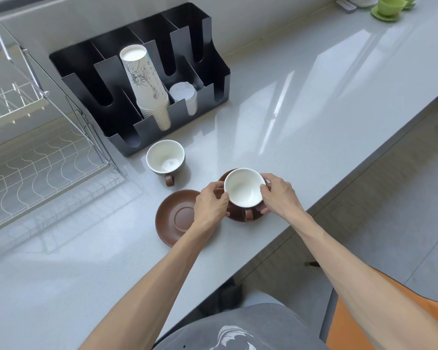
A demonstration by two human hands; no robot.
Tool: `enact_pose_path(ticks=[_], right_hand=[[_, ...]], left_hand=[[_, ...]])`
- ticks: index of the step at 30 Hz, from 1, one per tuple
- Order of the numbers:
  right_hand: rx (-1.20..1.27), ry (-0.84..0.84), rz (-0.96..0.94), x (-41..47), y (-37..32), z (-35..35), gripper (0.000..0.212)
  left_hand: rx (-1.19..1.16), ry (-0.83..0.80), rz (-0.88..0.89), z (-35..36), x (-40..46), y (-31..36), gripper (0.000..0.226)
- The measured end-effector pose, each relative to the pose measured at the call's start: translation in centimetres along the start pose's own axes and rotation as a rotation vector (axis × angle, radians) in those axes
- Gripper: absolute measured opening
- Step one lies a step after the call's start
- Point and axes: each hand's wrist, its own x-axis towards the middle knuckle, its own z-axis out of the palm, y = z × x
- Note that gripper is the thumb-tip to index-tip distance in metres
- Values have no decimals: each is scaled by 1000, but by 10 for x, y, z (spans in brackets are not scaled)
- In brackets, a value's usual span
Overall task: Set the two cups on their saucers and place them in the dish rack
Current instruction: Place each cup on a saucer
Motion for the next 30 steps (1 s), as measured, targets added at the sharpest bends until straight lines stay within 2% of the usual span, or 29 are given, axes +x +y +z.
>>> enact_pose_path(ticks=[3,7,9,17,20,23,30], right_hand=[[-50,-16,-10,0,-2,-4,42],[-333,92,-22,1,-9,-9,46],[-373,134,-43,3,-18,-14,46],[-280,169,-198,24,-74,-3,42],[-257,119,-246,29,-94,15,43],[-211,55,-271,36,-112,34,44],[-155,-51,-277,58,-143,74,44]], left_hand=[[46,-16,-13,-5,1,3,40],[130,-38,8,-17,3,8,38],[166,-16,23,-27,4,9,42],[169,174,-28,-90,12,9,39],[136,232,-47,-113,16,2,38],[108,288,-52,-131,19,-4,25],[48,347,-93,-155,41,-11,37]])
